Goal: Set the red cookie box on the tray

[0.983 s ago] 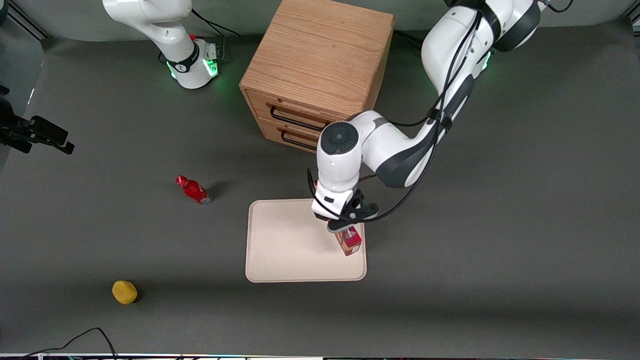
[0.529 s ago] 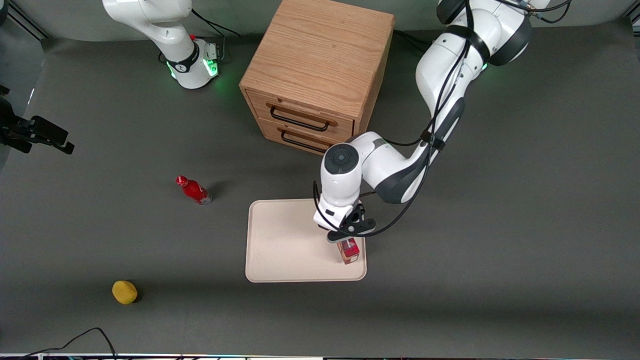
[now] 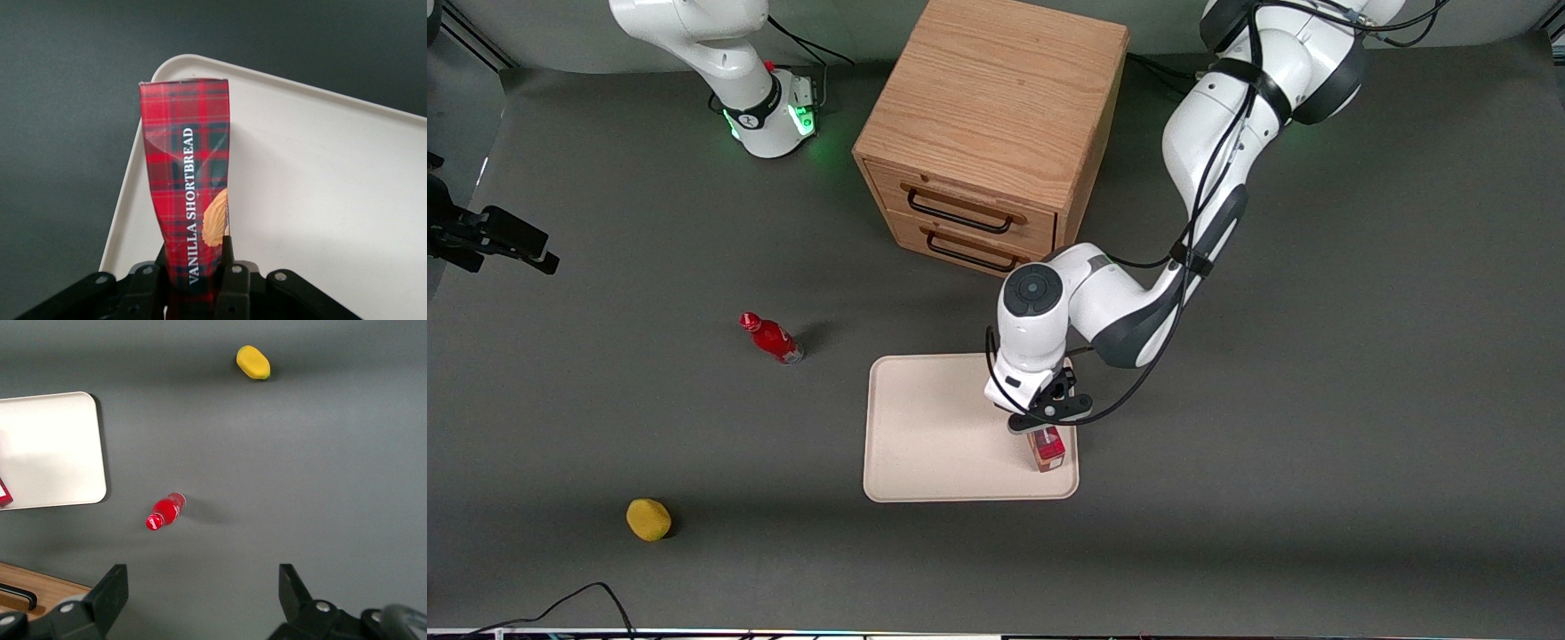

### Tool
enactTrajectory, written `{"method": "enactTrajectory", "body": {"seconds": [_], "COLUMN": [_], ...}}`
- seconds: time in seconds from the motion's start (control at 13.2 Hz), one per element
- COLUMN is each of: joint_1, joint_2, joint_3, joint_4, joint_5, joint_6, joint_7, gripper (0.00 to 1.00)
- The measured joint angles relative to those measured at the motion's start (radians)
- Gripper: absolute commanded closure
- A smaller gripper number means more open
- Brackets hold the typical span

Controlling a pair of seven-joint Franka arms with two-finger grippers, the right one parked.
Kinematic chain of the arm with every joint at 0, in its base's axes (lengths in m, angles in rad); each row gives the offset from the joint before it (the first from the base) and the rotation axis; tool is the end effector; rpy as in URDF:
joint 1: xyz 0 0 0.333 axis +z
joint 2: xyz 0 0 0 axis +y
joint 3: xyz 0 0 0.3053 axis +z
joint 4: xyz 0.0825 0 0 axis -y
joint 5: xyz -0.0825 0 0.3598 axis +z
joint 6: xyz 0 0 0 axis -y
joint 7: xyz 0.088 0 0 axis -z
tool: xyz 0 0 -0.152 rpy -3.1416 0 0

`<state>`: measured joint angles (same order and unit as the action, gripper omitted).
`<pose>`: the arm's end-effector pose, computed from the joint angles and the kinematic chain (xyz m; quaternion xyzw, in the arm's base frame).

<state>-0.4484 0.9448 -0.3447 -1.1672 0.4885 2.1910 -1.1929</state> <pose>0.5982 -0.4597 0.2101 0.9846 0.1452 0.0965 0.0147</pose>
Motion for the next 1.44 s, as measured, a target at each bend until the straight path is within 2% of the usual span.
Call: {"method": "enactTrajectory", "body": {"seconds": [0.15, 0.23, 0.3, 0.38, 0.45, 0.76, 0.91, 1.13, 1.44], "joint_1": [0.000, 0.000, 0.000, 0.000, 0.000, 0.001, 0.011, 0.070, 0.175], "joint_2": [0.003, 0.003, 0.003, 0.003, 0.003, 0.003, -0.001, -0.046, -0.237], "joint_3": [0.000, 0.000, 0.000, 0.000, 0.000, -0.001, -0.022, -0.081, -0.088], "joint_4": [0.000, 0.000, 0.000, 0.000, 0.000, 0.028, 0.059, 0.123, 0.100], "joint_5": [0.001, 0.002, 0.002, 0.002, 0.002, 0.002, -0.010, -0.101, -0.239], "joint_6": [0.001, 0.001, 0.001, 0.001, 0.001, -0.018, -0.115, -0.315, -0.534], "joint_7": [0.000, 0.000, 0.000, 0.000, 0.001, 0.035, 0.087, 0.249, 0.536], "gripper": [0.49, 0.35, 0.28, 0.04, 0.00, 0.00, 0.00, 0.00, 0.00]}}
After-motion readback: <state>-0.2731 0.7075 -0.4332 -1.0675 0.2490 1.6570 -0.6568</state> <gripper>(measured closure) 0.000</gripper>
